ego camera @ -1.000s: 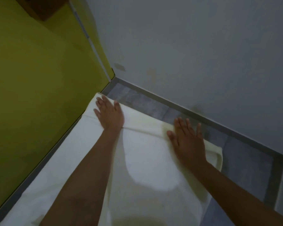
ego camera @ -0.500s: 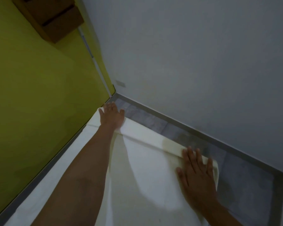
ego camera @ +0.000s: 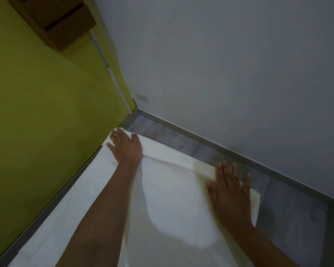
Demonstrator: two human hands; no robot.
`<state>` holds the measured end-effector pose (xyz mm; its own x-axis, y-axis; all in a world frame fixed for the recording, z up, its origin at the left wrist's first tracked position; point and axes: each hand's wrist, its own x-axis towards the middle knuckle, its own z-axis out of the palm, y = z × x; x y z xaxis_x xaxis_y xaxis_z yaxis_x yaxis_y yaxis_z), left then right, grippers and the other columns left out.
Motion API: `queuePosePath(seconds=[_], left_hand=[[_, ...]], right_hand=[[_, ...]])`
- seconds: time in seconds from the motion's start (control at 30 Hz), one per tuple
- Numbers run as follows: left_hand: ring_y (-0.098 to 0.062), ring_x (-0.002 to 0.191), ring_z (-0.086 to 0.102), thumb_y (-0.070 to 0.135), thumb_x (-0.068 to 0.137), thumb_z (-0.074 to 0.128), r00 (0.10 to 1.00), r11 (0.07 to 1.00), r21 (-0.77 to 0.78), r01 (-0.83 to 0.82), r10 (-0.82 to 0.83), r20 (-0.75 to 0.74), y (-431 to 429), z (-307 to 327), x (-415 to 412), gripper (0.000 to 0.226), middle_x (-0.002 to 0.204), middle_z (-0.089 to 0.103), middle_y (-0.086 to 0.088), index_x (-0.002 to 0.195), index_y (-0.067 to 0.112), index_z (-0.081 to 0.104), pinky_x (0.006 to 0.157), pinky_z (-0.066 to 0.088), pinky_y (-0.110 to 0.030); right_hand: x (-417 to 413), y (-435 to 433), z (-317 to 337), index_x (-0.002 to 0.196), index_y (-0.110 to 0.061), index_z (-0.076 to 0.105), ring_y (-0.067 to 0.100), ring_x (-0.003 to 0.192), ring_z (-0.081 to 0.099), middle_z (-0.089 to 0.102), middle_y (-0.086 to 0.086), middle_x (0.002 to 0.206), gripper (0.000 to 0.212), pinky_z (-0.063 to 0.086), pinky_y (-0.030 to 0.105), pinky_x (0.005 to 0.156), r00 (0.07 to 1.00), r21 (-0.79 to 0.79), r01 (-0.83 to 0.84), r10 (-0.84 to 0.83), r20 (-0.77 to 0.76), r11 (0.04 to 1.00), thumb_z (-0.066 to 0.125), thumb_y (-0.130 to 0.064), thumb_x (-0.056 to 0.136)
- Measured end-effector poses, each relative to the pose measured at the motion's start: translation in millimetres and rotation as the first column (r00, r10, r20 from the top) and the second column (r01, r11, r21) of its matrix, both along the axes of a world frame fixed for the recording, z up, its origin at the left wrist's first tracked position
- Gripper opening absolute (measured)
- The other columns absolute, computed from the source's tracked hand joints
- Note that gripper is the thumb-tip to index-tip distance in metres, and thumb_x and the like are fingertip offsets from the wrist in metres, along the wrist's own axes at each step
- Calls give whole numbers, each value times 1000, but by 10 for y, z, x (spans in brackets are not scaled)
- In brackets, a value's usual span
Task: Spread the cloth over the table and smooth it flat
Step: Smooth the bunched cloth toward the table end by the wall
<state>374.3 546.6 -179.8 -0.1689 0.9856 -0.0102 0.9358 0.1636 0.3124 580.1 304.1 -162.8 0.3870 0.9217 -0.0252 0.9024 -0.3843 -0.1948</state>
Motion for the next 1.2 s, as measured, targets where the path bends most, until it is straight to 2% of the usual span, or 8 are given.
queuePosePath(seconds=[0.2, 0.3, 0.4, 0.5, 0.67, 0.8, 1.0, 1.2], left_hand=[[-30, 148, 2, 29, 102, 14, 950, 957, -128, 259, -276, -145, 378, 79, 145, 54, 160, 10, -15, 151, 5, 18, 115, -1, -57], [-28, 147, 12, 30, 104, 19, 909, 903, -118, 413, -400, 116, 516, 180, 262, 51, 159, 18, -14, 149, 8, 23, 120, 7, -49], [-22, 147, 14, 34, 104, 20, 883, 945, 103, 310, -327, 336, 437, 213, 348, 53, 158, 21, -12, 149, 6, 26, 120, 4, -38], [-28, 146, 18, 34, 103, 21, 954, 951, 287, 119, -189, 233, 96, 99, 274, 56, 154, 28, -18, 146, -1, 30, 118, 3, -43], [-37, 143, 20, 30, 102, 26, 997, 996, 90, 14, -20, 75, -21, -116, -59, 57, 153, 24, -26, 147, -5, 21, 116, 17, -54], [-42, 136, 26, 39, 96, 33, 992, 989, 112, 101, -108, 60, 25, -19, -106, 60, 146, 30, -27, 140, -1, 31, 113, 24, -56], [-34, 146, 13, 36, 102, 28, 911, 910, 98, 402, -408, 54, -666, 57, 194, 60, 156, 19, -24, 147, -2, 21, 118, 6, -53], [-17, 149, -4, 43, 101, 16, 770, 770, 46, 637, -638, 14, -2237, -86, 659, 60, 161, 2, -5, 153, 13, 9, 120, -7, -37]], right_hand=[[-179, 19, 3, 133, 2, 50, 39, 134, 39, 47, 21, 142, 74, 9, 58, 112, 999, 93, -47, 46, 12, 995, 7, -48, 99], [-315, 16, -13, 136, -3, 49, 34, 133, 42, 48, 15, 142, 70, 8, 52, 113, 989, 57, -140, 142, -32, 989, 8, -47, 100], [-267, 25, -34, 140, -7, 45, 31, 134, 42, 46, 11, 145, 68, 8, 47, 114, 986, 4, -164, 165, -36, 986, 8, -46, 99], [-166, 37, -31, 141, -11, 44, 28, 136, 41, 45, 7, 146, 64, 9, 49, 114, 986, -8, -165, 165, -34, 986, 10, -45, 99], [-83, 27, -41, 144, -14, 40, 27, 139, 36, 44, 5, 147, 58, 9, 49, 115, 985, 1, -174, 174, -14, 985, 21, -44, 97], [-19, -77, -63, 144, -10, 39, 29, 140, 33, 42, 9, 148, 59, 9, 47, 116, 989, 33, -148, 148, -27, 989, 24, -41, 96], [185, -259, -68, 141, -10, 44, 31, 135, 42, 48, 10, 144, 59, 3, 45, 116, 998, 45, -47, 49, -45, 998, 24, -41, 95], [378, -446, -112, 152, -19, 17, 19, 146, 15, 20, 2, 159, 55, -7, 38, 117, 996, -23, -92, 91, -24, 995, 26, -40, 101]])
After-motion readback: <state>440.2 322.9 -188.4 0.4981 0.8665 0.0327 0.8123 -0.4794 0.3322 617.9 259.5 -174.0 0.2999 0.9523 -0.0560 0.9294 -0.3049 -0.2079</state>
